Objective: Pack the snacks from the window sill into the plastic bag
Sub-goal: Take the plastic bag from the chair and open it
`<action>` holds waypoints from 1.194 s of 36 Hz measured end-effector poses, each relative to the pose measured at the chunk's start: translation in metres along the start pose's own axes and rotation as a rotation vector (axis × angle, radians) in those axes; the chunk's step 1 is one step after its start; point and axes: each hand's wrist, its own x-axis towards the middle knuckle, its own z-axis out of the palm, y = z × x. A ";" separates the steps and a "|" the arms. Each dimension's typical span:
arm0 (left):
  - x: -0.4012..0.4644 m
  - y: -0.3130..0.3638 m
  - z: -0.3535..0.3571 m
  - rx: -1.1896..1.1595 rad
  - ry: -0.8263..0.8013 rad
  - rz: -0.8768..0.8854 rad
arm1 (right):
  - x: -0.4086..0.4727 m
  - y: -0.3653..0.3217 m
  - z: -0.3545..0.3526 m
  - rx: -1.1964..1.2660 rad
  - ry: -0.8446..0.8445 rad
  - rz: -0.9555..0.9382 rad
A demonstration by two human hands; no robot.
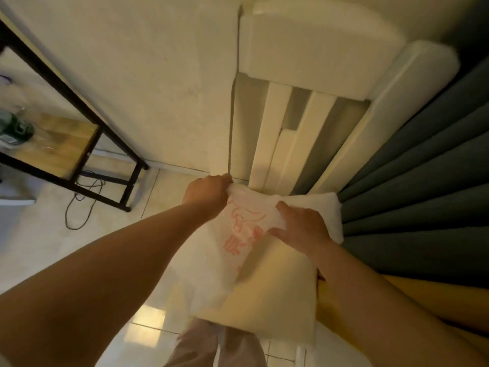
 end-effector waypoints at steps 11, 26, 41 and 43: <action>-0.092 0.020 -0.056 -0.485 -0.076 -0.295 | -0.050 -0.029 -0.078 0.721 0.383 0.682; -0.182 0.018 -0.065 -0.396 -0.486 0.037 | -0.148 -0.113 -0.035 0.755 0.273 0.531; -0.286 0.084 -0.043 0.531 0.091 1.170 | -0.381 -0.189 0.031 0.082 0.263 0.798; -0.310 0.088 -0.036 0.385 -0.042 1.148 | -0.413 -0.188 0.051 0.020 0.224 0.957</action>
